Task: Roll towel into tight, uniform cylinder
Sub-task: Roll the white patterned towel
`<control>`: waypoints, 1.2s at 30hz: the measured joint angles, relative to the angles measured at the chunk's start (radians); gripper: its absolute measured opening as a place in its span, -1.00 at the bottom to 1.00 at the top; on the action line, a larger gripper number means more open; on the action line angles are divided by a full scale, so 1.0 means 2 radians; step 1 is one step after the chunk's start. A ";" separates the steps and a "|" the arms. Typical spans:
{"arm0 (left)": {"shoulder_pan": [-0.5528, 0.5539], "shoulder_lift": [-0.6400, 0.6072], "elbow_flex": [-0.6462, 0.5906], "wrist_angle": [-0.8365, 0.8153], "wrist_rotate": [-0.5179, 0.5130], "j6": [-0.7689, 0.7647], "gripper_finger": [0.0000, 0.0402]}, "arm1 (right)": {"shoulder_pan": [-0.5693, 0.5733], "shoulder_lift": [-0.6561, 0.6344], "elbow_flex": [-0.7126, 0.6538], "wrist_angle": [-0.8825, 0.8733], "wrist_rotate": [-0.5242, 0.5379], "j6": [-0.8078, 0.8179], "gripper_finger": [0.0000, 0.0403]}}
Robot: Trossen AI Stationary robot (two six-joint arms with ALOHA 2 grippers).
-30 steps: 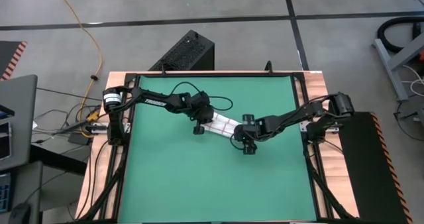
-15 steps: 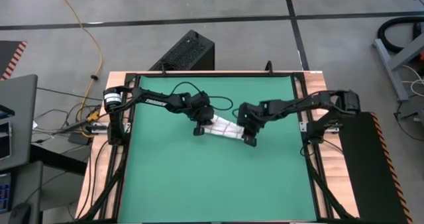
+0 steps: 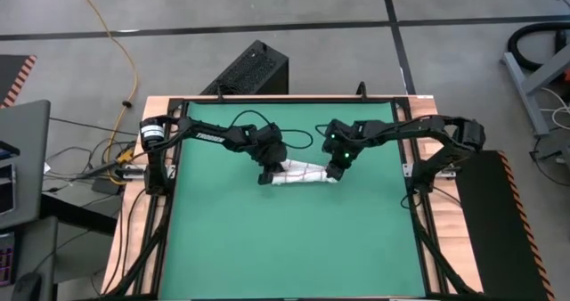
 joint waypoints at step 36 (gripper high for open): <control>-0.094 -0.112 0.085 -0.147 -0.107 0.142 -1.00 | -0.032 0.121 0.000 0.047 -0.124 -0.014 -0.84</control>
